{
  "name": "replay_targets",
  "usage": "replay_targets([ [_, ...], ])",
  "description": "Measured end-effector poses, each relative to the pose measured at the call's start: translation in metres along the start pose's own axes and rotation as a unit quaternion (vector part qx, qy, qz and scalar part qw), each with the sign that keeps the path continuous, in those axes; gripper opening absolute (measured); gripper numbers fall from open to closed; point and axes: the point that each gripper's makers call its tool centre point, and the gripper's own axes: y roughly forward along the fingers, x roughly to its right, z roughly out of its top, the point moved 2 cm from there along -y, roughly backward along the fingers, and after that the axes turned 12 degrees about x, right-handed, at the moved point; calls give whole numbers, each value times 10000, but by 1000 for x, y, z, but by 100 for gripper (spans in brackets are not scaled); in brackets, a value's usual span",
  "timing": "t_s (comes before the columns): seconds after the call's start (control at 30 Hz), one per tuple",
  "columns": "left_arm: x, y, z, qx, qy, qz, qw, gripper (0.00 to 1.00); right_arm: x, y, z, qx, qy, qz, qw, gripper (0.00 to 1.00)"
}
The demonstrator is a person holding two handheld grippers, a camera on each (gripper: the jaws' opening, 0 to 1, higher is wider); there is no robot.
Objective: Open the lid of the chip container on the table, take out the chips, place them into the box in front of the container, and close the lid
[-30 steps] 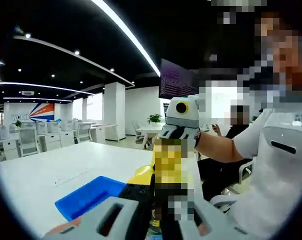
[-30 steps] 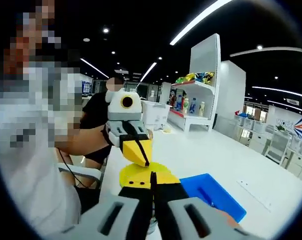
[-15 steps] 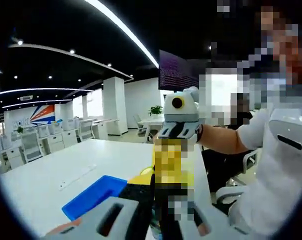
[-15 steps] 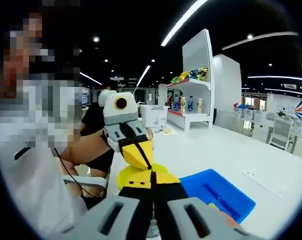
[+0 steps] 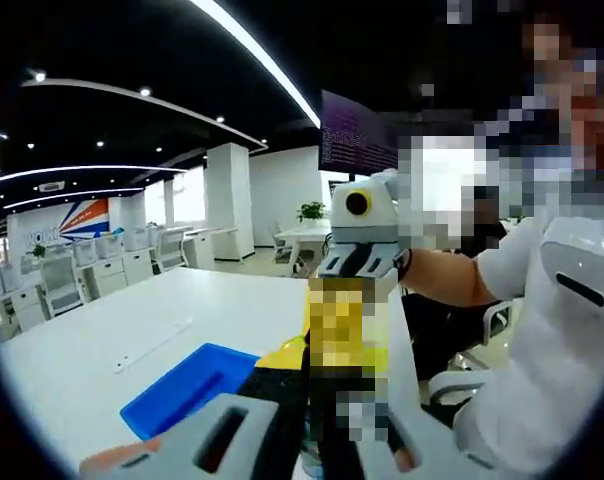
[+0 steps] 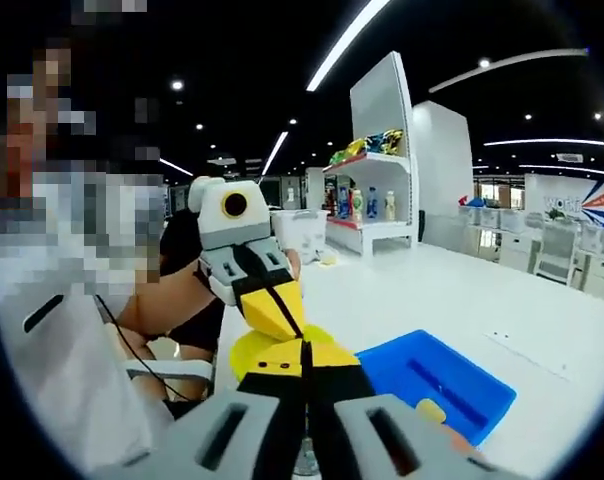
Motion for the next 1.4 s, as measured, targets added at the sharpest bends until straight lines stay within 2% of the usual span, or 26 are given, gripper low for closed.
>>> replay_targets([
  [0.23,0,1,0,58,9,-64,10000,1,2,1,2,174,51,19,9998,0],
  [0.6,-1,0,0,293,-89,-49,9995,1,2,1,3,268,165,33,9995,0],
  [0.73,-1,0,0,286,-36,-46,9996,1,3,1,3,321,186,12,9993,0],
  [0.9,-4,0,1,450,-334,-39,9984,1,4,-1,3,494,241,-34,9985,0],
  [0.93,-3,0,0,489,-289,-19,9984,1,4,-1,3,539,273,-37,9982,1],
  [0.97,-3,0,2,541,53,14,9985,1,3,-1,3,564,271,-40,9980,1],
  [1.0,0,2,1,570,209,101,9981,1,1,-1,4,605,206,-74,9979,1],
  [1.03,0,3,1,519,84,99,9986,1,1,-1,4,606,84,-116,9981,1],
  [1.17,-2,3,1,497,-18,-1,9988,2,2,-2,5,575,26,-154,9982,1],
  [1.23,-3,3,0,536,-75,9,9985,8,3,-3,5,591,18,-123,9982,1],
  [1.27,-2,3,1,595,-96,10,9982,19,4,-5,5,622,-71,-94,9980,3],
  [1.33,-3,3,2,673,-98,50,9977,33,5,-8,12,828,-526,-148,9951,15],
  [1.4,0,0,10,860,-2,-15,9963,40,1,-14,16,884,-511,-64,9947,25],
])
